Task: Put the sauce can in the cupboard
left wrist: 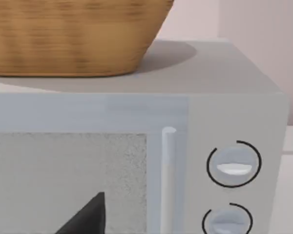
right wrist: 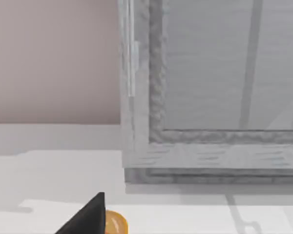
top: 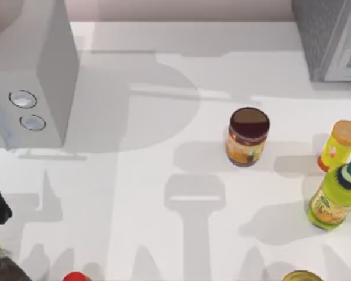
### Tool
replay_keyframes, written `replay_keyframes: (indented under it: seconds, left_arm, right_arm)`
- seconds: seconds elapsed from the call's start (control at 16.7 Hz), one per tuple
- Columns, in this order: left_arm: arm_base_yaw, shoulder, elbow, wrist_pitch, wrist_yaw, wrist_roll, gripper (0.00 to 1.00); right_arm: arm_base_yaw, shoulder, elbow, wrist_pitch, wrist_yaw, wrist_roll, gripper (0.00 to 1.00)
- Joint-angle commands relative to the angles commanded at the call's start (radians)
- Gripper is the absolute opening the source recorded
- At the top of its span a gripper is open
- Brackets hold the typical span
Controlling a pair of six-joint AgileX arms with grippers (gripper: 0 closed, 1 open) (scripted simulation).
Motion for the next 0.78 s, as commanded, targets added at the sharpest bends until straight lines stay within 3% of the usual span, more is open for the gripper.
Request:
replay_keyframes:
  seconds: [0.3,0.54,0.78]
  left_arm:
    - [0.000,0.000,0.000,0.000,0.000,0.000,1.00]
    - [0.000,0.000,0.000,0.000,0.000,0.000,1.00]
    - [0.000,0.000,0.000,0.000,0.000,0.000,1.00]
  right_arm:
    - [0.018,0.057,0.054,-0.006,-0.052,-0.041,1.00]
    - [0.055,0.276,0.253,-0.042,-0.198,-0.179,1.00]
    - [0.083,0.657,0.570,-0.117,-0.381,-0.393,1.00]
